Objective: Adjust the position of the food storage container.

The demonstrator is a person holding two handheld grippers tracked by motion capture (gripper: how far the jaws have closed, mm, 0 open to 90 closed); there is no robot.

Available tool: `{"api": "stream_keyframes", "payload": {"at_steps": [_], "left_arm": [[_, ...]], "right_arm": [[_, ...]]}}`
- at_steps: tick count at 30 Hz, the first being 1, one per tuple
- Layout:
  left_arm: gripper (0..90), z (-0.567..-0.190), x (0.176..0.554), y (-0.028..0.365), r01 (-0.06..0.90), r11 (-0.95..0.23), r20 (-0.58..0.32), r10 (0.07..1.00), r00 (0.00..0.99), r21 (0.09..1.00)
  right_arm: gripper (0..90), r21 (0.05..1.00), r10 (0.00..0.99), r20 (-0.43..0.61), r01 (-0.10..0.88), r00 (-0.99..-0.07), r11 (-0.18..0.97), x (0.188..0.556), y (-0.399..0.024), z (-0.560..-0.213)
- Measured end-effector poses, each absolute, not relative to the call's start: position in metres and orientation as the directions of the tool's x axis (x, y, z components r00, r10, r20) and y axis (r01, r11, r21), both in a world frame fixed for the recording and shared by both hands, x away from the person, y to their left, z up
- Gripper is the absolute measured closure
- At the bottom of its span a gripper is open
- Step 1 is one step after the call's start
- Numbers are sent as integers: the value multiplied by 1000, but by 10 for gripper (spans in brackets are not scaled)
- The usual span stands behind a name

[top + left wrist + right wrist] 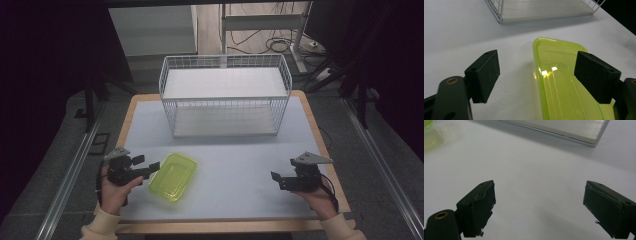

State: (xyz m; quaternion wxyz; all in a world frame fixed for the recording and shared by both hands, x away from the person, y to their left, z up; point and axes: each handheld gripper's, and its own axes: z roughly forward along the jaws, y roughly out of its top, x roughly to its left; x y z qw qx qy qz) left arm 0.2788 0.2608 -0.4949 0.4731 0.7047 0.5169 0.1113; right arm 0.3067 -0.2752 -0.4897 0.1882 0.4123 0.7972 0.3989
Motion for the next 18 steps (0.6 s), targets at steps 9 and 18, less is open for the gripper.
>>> {"api": "stream_keyframes", "payload": {"at_steps": [9,18], "left_arm": [[238,-486,273,262,610,-13,-326,836,441,792],[749,-468,263,257,574,-84,-261,831,492,814]], "right_arm": [[107,793,806,17,499,-592,350,307,-274,-490],[114,801,808,-2,483,-589,354,304,-273,-487]]}}
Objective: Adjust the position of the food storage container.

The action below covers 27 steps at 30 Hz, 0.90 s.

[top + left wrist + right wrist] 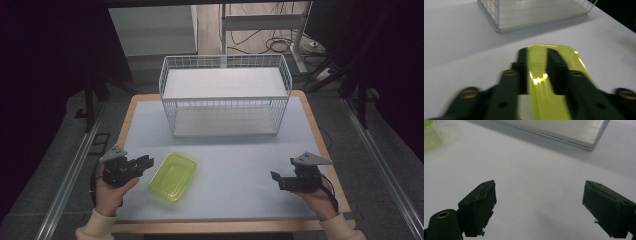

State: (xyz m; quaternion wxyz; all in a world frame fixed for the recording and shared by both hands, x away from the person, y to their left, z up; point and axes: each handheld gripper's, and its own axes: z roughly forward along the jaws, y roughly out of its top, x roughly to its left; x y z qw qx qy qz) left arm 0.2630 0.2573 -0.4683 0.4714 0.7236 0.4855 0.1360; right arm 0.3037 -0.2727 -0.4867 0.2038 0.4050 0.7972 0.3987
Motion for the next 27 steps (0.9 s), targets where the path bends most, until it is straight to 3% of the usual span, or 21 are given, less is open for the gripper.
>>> {"api": "stream_keyframes", "payload": {"at_steps": [3,12,27], "left_arm": [[894,-463,260,253,577,-112,-270,801,534,809],[898,-454,245,209,552,-225,-256,707,660,803],[898,-480,234,158,589,-359,-282,624,728,724]], "right_arm": [[114,793,808,-8,489,-590,365,306,-272,-489],[124,789,805,-20,485,-593,377,304,-270,-490],[125,777,796,-39,482,-605,404,303,-267,-493]]}}
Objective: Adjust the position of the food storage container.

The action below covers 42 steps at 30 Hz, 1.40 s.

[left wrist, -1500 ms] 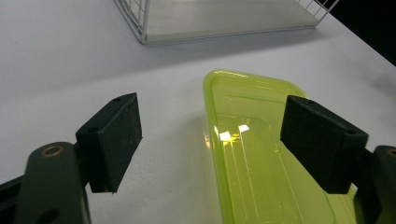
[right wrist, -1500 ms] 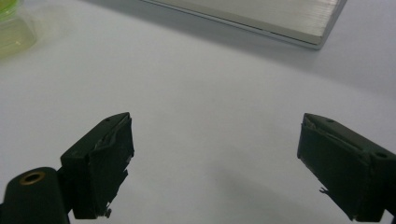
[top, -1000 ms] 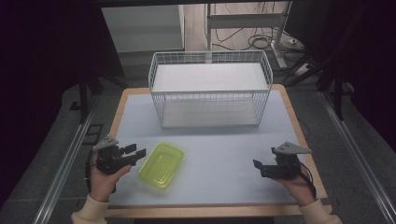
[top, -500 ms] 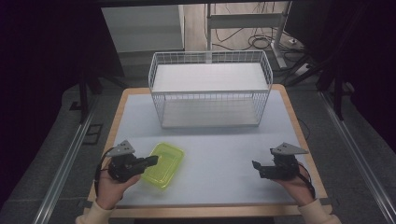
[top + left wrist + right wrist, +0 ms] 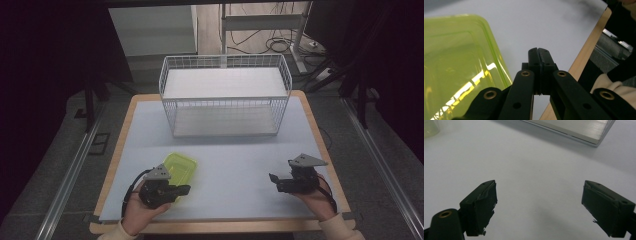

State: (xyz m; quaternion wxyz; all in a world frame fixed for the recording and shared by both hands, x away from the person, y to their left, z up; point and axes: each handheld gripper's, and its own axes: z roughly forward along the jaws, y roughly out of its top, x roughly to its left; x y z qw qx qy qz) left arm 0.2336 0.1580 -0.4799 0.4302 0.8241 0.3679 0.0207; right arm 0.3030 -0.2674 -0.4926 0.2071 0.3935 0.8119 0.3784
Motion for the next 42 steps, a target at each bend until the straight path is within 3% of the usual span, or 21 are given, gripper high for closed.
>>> {"api": "stream_keyframes", "payload": {"at_steps": [22,42], "left_arm": [[900,-500,224,147,604,-457,-208,659,723,653],[900,-501,225,159,617,-466,-200,672,713,634]], "right_arm": [[130,773,796,-68,473,-602,423,304,-267,-495],[130,766,794,-57,483,-605,423,305,-269,-496]]}}
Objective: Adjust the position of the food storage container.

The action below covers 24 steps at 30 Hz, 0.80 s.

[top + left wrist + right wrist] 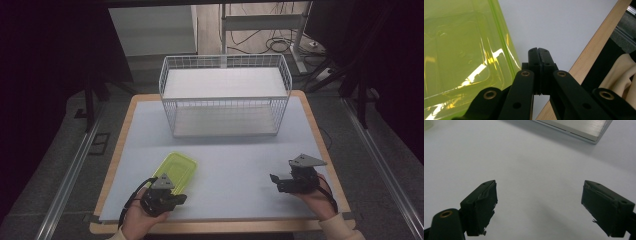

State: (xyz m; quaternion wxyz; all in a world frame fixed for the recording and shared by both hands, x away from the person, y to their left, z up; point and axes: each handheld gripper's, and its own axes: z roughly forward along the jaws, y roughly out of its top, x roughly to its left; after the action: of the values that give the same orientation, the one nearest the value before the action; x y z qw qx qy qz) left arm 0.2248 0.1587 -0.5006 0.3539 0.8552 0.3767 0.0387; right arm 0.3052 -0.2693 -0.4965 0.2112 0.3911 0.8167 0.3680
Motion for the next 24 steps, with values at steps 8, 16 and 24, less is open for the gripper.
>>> {"api": "stream_keyframes", "payload": {"at_steps": [8,16,24], "left_arm": [[900,-500,225,170,631,-464,-188,694,695,621],[900,-499,227,188,649,-459,-162,728,667,607],[900,-499,229,202,665,-444,-160,748,644,601]], "right_arm": [[130,775,795,-64,472,-603,420,305,-270,-495],[130,772,797,-64,476,-601,421,305,-270,-496],[130,771,797,-67,476,-600,423,306,-270,-496]]}}
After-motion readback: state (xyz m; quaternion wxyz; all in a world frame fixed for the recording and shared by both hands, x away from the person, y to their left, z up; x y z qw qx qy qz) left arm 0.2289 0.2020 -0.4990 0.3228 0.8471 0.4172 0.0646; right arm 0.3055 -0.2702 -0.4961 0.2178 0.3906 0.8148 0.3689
